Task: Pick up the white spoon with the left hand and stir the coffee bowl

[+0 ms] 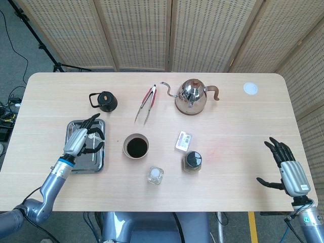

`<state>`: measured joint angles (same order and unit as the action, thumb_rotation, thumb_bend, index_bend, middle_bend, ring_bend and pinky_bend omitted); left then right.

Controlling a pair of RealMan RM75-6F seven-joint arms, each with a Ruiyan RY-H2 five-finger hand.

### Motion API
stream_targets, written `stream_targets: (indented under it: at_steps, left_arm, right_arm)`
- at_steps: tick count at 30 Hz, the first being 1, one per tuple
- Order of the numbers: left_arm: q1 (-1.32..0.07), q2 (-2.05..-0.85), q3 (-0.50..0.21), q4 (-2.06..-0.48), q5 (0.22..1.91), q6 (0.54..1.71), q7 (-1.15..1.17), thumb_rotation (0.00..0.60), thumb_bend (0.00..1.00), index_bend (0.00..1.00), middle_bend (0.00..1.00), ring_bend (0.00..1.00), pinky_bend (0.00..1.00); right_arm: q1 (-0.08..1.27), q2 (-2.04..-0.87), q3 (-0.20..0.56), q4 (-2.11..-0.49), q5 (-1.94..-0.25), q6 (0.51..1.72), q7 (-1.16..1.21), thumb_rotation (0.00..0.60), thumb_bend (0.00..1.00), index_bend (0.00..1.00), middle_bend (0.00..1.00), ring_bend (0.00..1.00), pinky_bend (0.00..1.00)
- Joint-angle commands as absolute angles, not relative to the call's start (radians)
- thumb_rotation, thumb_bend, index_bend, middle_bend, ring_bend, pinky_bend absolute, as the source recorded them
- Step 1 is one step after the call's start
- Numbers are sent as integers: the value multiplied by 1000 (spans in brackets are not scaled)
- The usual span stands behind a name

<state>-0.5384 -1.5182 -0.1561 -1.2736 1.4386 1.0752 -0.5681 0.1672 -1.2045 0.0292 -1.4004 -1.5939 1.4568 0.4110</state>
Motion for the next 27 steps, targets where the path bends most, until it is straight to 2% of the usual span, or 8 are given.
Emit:
stream_targets:
  at_steps: [1, 7, 18, 27]
  left_arm:
    - [-540, -1511, -109, -1234, 1611, 1189, -957, 600, 440, 649, 0, 0, 0]
    - [-586, -1544, -84, -1216, 1647, 1183, -1143, 600, 440, 649, 0, 0, 0]
    - [-671, -1680, -124, -1187, 1577, 1105, -1156, 600, 440, 649, 0, 0, 0]
    - [-717, -1783, -142, -1101, 1537, 1059, -1137, 600, 445, 650, 0, 0, 0]
  right_arm:
    - [167, -1205, 28, -1401, -1594, 1456, 408, 600, 0, 0, 0, 0, 0]
    - [169, -1205, 26, -1402, -1592, 1448, 408, 600, 0, 0, 0, 0, 0]
    - [170, -1204, 28, -1397, -1589, 1447, 419, 600, 0, 0, 0, 0, 0]
    - [172, -1202, 32, -1389, -1579, 1439, 433, 600, 0, 0, 0, 0, 0]
